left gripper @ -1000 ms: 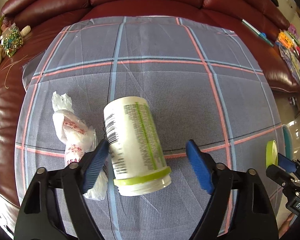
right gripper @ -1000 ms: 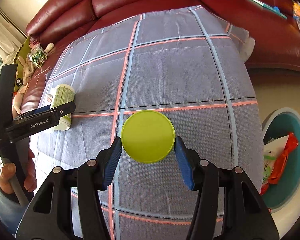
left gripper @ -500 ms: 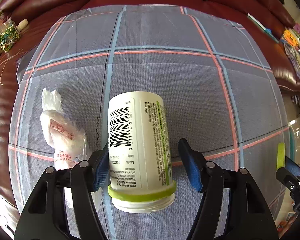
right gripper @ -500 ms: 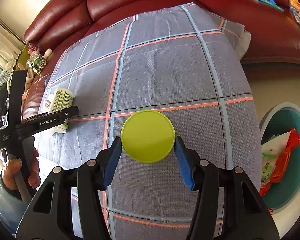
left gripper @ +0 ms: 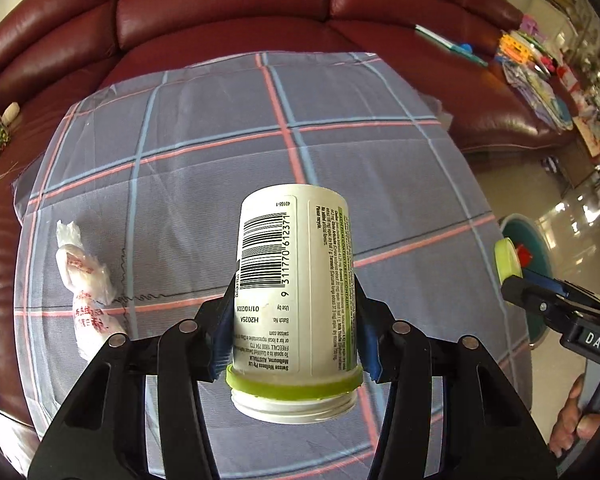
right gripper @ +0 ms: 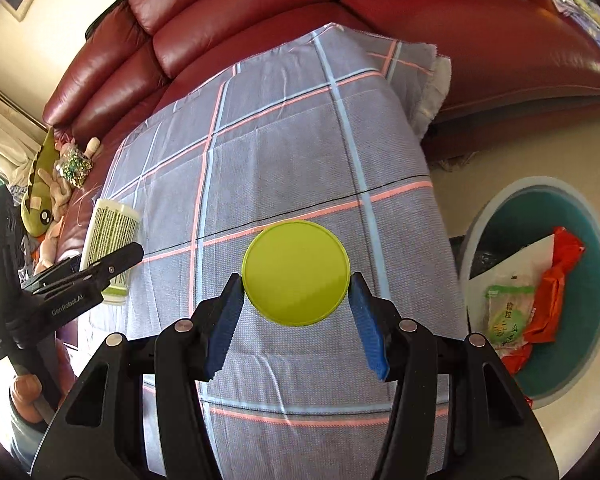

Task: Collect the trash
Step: 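Carry the lid and tub over the teal bin and open both tools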

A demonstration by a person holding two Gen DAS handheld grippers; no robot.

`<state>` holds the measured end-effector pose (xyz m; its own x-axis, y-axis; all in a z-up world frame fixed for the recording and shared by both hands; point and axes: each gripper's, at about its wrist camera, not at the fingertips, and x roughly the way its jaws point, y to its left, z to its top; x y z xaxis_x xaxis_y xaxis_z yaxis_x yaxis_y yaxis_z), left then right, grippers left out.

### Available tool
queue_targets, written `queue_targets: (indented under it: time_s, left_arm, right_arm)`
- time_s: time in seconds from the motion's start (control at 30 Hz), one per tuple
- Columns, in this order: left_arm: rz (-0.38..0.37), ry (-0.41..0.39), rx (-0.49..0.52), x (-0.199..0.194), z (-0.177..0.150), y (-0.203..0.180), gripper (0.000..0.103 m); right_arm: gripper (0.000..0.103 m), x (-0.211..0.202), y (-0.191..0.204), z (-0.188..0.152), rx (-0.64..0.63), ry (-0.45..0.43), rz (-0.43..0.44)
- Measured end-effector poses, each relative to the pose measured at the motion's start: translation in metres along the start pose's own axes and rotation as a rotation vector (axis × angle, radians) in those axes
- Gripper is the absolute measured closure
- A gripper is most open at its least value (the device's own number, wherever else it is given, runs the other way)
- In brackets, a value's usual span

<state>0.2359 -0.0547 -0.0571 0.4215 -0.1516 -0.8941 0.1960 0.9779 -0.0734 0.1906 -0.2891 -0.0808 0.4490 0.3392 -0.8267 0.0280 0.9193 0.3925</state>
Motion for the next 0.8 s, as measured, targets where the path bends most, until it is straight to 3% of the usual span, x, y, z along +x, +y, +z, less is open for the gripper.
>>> queue_targets:
  time_s: [0.17,0.5,0.8]
  left_arm:
    - [-0.059,-0.008,0.078,-0.009,-0.003,-0.049,0.052]
    - [-0.216,0.007,0.303,-0.006,-0.017,-0.178,0.052]
    - [-0.269,0.079,0.430,0.025,-0.023,-0.259,0.052]
  right_arm:
    - [0.051,-0.040,-0.036,-0.004,0.047,-0.071,-0.023]
    - [0.051,-0.118,-0.149,-0.028,0.221,-0.175,-0.127]
    - [0.051,-0.129,-0.199,-0.044,0.300,-0.168,-0.143]
